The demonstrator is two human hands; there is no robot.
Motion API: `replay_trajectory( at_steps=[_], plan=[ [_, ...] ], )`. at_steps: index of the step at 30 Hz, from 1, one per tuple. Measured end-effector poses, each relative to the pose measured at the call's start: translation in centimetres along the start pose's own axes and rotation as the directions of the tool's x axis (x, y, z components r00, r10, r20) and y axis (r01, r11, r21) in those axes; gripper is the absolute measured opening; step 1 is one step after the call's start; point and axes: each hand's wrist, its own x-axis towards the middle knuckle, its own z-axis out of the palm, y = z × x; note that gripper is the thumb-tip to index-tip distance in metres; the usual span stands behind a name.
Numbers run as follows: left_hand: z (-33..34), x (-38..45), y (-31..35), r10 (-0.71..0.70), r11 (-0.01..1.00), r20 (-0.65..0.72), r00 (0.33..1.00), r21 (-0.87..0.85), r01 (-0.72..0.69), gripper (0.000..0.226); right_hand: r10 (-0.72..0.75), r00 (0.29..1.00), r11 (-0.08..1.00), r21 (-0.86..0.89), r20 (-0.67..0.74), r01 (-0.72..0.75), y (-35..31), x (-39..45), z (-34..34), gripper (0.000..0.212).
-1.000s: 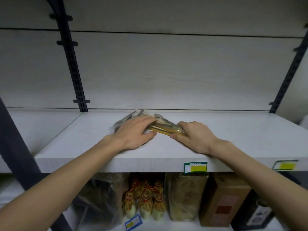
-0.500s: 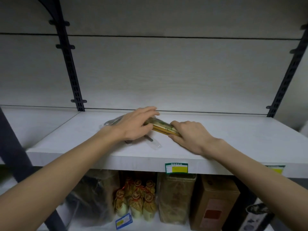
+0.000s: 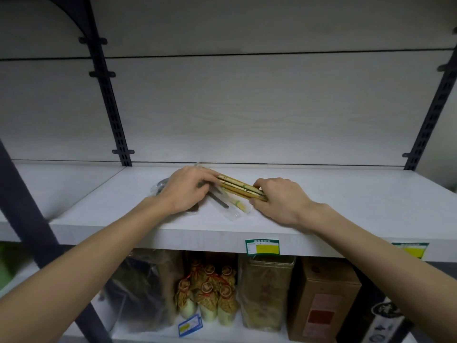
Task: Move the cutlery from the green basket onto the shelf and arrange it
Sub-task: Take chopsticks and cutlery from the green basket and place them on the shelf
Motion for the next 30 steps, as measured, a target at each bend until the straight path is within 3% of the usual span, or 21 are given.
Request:
replay_trajectory(
  at_steps=[5, 8, 10, 14, 19, 24, 28, 30],
  plan=[
    [0.0, -0.7, -1.0, -0.010, 0.999, 0.129, 0.992, 0.033, 0.006, 0.037, 0.109, 0.981, 0.989, 0.084, 0.162, -0.124, -0.9, 0.9, -1.1, 0.039],
    [-0.3, -1.1, -1.3, -0.035, 0.999, 0.108, 0.993, 0.009, 0.034, 0.036, 0.163, 0.930, 0.959, 0.169, 0.330, -0.228, -0.7, 1.9, -2.8, 0.048],
    [-0.7, -1.3, -1.3, -0.050, 0.999, 0.072, 0.996, 0.004, 0.050, 0.033, 0.175, 0.913, 0.949, 0.183, 0.369, -0.256, -1.0, 2.7, -3.4, 0.049],
    [-1.1, -2.1, -1.7, -0.070, 0.998, 0.077, 0.995, 0.008, 0.070, 0.025, 0.244, 0.895, 0.963, 0.015, 0.374, -0.269, -3.6, 4.2, -2.9, 0.074],
    [-1.3, -2.5, -2.2, -0.088, 0.994, 0.008, 0.996, -0.060, 0.088, 0.027, 0.260, 0.889, 0.962, -0.021, 0.376, -0.272, -6.1, 5.9, -2.3, 0.062],
    [-1.7, -3.2, -2.6, -0.091, 0.992, 0.076, 0.993, -0.083, 0.097, 0.038, 0.251, 0.916, 0.968, -0.066, 0.313, -0.242, -6.0, 6.2, -1.9, 0.043],
    [-2.1, -2.5, -2.6, -0.278, 0.893, 0.176, 0.944, -0.316, 0.322, 0.049, 0.229, 0.923, 0.971, -0.146, 0.311, -0.191, -6.4, 5.9, -1.6, 0.045],
    [-2.4, -1.8, -2.5, -0.277, 0.892, 0.201, 0.940, -0.309, 0.329, 0.045, 0.210, 0.930, 0.967, -0.207, 0.300, -0.152, -6.6, 5.5, -0.8, 0.053]
  ],
)
